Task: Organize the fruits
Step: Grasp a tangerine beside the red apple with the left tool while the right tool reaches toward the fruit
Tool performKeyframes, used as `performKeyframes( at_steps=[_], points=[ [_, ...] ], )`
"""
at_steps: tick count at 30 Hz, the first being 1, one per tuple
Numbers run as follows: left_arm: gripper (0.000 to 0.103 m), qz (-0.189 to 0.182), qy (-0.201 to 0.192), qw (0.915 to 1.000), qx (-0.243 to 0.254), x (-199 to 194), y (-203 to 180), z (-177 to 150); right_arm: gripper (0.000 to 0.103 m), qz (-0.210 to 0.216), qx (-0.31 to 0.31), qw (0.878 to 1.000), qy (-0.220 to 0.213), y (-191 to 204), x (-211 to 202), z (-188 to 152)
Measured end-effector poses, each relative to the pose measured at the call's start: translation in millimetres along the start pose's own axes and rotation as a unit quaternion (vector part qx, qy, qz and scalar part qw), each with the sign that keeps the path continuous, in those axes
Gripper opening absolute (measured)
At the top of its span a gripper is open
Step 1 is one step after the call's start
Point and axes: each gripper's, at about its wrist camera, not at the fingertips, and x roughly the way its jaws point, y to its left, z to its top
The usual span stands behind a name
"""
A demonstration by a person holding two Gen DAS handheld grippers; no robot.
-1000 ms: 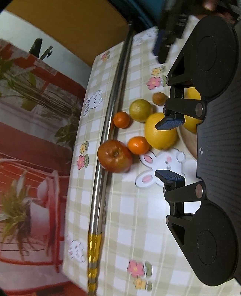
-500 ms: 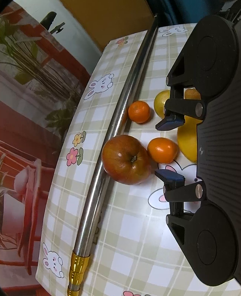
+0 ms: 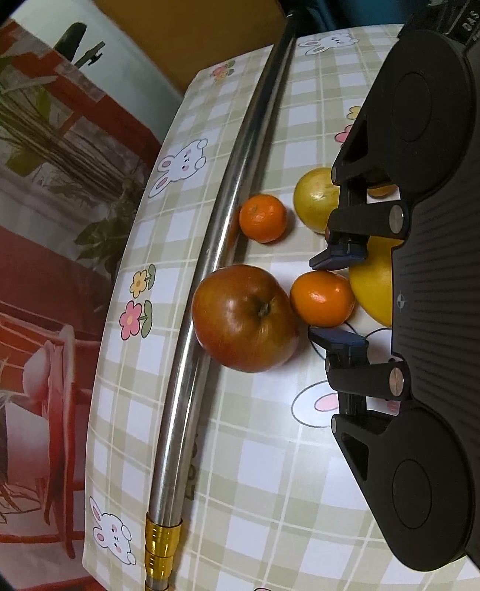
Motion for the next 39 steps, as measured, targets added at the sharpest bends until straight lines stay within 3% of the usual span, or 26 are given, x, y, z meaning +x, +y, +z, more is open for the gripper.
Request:
performKeyframes(
  at_steps=[5,7,8,14,17,21,27,30,35,39],
  points=[
    [0.031,-0.005,-0.011,0.9999,0.005,-14.1,3.8,-2.9,0.043,0.002,-0.002,1.000,0.002,3.3,-0.5,-0.4],
    [0.019,-0.011,-0.015,0.9998,0.003,-20.1,5.8,-3.7,0.043,0.004,-0.004,1.000,0.001,5.5,-1.5,0.0],
    [0.019,-0.017,-0.017,0.9997,0.001,-22.8,7.0,-4.0,0.043,0.005,-0.006,1.000,0.001,7.4,-2.1,-0.2],
    [0.020,-0.016,-0.015,0.9997,-0.013,-25.1,13.8,-3.9,0.043,0.009,-0.014,1.000,0.004,16.1,-1.4,-0.2],
    [0.028,-0.027,-0.019,0.9991,-0.028,-19.8,16.1,-2.2,0.043,0.010,-0.017,1.000,0.004,18.4,-2.0,-0.4],
    [0.041,-0.025,-0.021,0.9994,-0.009,-13.8,6.8,0.8,0.043,0.007,-0.017,1.000,0.006,15.9,-1.6,-0.4],
    [0.041,-0.002,-0.002,1.0000,-0.001,4.0,2.0,2.5,0.043,0.008,-0.009,1.000,0.010,10.4,1.6,-2.0],
    [0.035,0.001,-0.003,1.0000,0.001,8.8,1.2,3.1,0.043,0.007,-0.007,1.000,0.011,9.3,2.6,-2.5],
    [0.035,-0.005,-0.005,1.0000,0.001,4.1,2.7,3.6,0.043,0.006,-0.008,1.000,0.012,9.6,3.1,-2.1],
    [0.035,-0.031,-0.015,0.9993,-0.012,-10.3,8.1,4.9,0.043,0.007,-0.012,1.000,0.013,12.5,3.2,-1.0]
  ],
)
